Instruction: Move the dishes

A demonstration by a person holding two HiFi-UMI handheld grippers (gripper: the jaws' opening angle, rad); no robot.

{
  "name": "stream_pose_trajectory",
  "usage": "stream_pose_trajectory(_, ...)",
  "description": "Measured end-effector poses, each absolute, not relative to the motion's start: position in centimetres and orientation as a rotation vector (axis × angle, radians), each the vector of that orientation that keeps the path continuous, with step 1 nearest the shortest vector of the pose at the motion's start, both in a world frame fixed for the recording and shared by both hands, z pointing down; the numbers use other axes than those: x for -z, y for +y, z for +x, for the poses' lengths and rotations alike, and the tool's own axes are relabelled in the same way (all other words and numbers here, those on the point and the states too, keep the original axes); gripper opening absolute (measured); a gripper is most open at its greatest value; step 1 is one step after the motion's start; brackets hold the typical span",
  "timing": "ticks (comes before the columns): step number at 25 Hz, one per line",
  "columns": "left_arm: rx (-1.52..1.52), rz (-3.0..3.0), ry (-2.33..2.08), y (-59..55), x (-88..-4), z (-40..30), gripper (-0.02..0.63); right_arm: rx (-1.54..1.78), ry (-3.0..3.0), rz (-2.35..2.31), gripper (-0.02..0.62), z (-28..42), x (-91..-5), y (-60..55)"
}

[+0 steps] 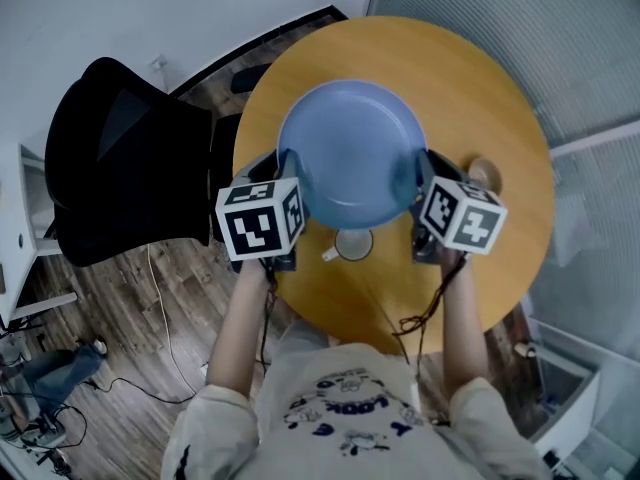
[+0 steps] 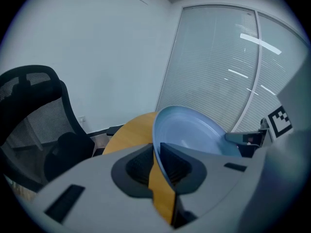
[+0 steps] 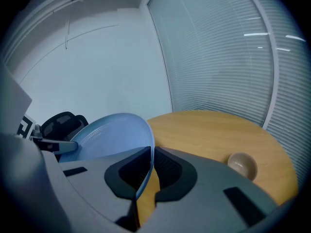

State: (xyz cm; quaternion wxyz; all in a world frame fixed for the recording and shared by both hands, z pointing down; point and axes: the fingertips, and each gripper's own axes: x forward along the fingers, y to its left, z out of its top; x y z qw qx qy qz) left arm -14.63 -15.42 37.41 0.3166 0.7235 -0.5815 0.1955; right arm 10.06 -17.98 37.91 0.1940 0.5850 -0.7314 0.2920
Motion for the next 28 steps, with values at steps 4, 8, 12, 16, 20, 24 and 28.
stream_pose_trajectory(4, -0.514, 1.885, -1.499, -16.4, -39.0, -15.6, 0.041, -0.829, -2.017, 1.628, 0.023, 9.1, -38.7, -18.9)
stream_pose_trajectory(8, -0.520, 1.855, -1.462, -16.8, -41.1, -15.3, 0.041, -0.839, -1.973, 1.607, 0.023, 9.4, -40.5, -19.3)
stream_pose_trajectory(12, -0.522, 1.826, -1.436, -17.2, -43.7, -15.7, 0.041, -0.864, -1.945, 1.569, 0.023, 8.7, -42.7, -19.8)
stream_pose_trajectory(16, -0.522, 1.792, -1.419, -17.6, -46.2, -16.2, 0.041, -0.882, -1.921, 1.532, 0.023, 8.4, -45.1, -20.4)
stream_pose_trajectory(20, -0.536, 1.770, -1.416, -17.5, -48.3, -16.4, 0.041, -0.902, -1.917, 1.486, 0.023, 8.1, -47.2, -20.5)
stream_pose_trajectory(24, -0.539, 1.756, -1.417, -17.4, -50.0, -16.7, 0.041, -0.910, -1.920, 1.452, 0.023, 7.7, -48.8, -20.7)
stream_pose_trajectory(28, -0.556, 1.741, -1.411, -17.4, -51.6, -16.9, 0.041, -0.934, -1.912, 1.435, 0.023, 7.4, -50.4, -20.5)
